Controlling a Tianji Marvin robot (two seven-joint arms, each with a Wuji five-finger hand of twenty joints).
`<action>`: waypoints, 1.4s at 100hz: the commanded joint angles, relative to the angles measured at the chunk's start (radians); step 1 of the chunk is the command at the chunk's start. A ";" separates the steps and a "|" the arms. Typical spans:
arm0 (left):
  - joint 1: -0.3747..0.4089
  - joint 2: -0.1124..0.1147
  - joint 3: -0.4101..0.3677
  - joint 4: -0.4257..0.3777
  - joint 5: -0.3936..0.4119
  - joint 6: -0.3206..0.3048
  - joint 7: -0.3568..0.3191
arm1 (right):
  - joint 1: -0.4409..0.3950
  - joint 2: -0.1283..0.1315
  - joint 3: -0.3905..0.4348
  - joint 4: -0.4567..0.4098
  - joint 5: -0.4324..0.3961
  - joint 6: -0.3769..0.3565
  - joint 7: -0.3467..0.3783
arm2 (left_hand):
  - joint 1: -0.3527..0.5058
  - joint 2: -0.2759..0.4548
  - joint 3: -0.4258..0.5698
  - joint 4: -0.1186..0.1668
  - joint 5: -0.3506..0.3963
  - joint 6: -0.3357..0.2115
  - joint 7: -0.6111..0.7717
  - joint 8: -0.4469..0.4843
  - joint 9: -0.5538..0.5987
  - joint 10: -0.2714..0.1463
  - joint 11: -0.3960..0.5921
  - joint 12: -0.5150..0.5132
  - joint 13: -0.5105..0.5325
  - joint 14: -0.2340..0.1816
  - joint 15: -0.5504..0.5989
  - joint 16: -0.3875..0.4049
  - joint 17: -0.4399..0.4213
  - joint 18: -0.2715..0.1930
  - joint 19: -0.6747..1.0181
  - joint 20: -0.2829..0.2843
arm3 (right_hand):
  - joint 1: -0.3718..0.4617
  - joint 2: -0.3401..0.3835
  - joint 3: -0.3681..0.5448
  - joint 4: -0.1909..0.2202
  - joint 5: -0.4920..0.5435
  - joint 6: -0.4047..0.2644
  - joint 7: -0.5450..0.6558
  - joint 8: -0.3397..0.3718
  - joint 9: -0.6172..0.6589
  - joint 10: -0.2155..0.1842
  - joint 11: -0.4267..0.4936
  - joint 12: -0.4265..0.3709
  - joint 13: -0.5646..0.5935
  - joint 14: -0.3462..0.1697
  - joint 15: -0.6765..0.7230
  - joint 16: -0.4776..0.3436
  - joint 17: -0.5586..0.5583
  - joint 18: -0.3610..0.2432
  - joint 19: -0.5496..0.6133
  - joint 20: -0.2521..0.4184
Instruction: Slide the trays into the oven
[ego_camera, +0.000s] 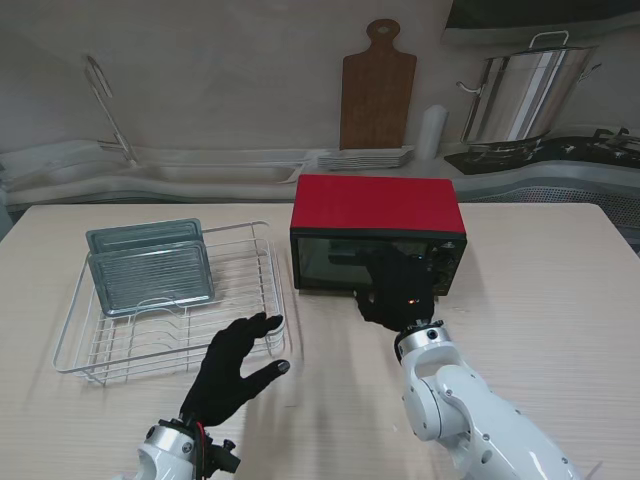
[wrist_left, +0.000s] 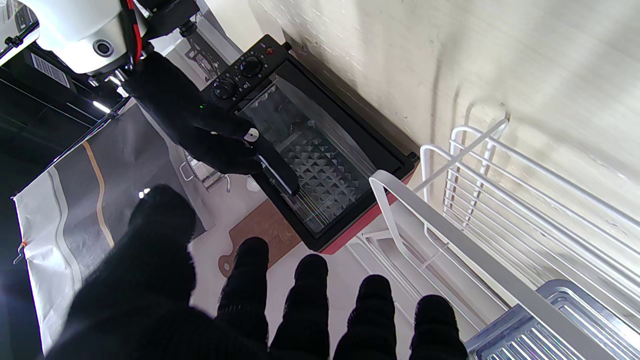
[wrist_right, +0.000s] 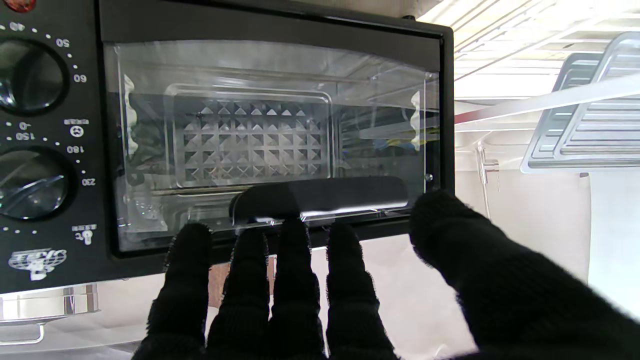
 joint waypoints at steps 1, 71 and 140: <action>0.008 -0.003 0.000 -0.008 -0.002 0.005 -0.018 | -0.002 -0.008 -0.006 0.008 0.000 0.002 0.019 | 0.013 0.024 -0.034 0.031 0.021 0.006 -0.016 0.014 -0.003 -0.006 -0.014 0.009 0.010 -0.001 -0.009 0.003 -0.013 0.008 -0.008 0.010 | -0.035 0.023 -0.035 0.045 -0.041 0.020 -0.020 -0.022 -0.029 0.009 0.000 -0.016 -0.009 -0.019 -0.026 -0.013 -0.009 -0.013 -0.017 -0.009; 0.009 -0.002 -0.003 -0.009 -0.001 0.007 -0.023 | 0.022 -0.013 -0.034 0.034 0.011 0.033 0.013 | 0.014 0.025 -0.037 0.031 0.022 0.011 -0.022 0.012 -0.004 -0.008 -0.014 0.010 0.010 0.000 -0.009 0.003 -0.012 0.008 -0.009 0.006 | -0.042 0.044 -0.056 0.057 -0.016 0.109 -0.168 -0.167 -0.029 0.057 -0.126 -0.072 -0.020 0.005 -0.121 -0.068 -0.015 -0.006 -0.042 -0.027; 0.041 -0.008 -0.020 -0.025 0.015 -0.007 0.017 | -0.107 -0.001 0.055 -0.055 0.024 -0.056 0.048 | 0.015 0.024 -0.034 0.031 0.029 0.017 -0.025 0.011 0.015 0.000 -0.008 0.012 0.012 0.000 -0.009 0.004 -0.012 0.008 -0.008 0.007 | -0.042 0.047 -0.060 0.065 0.199 0.102 -0.031 -0.066 0.220 0.116 -0.051 -0.031 0.161 0.095 0.035 0.014 0.066 0.066 0.047 0.018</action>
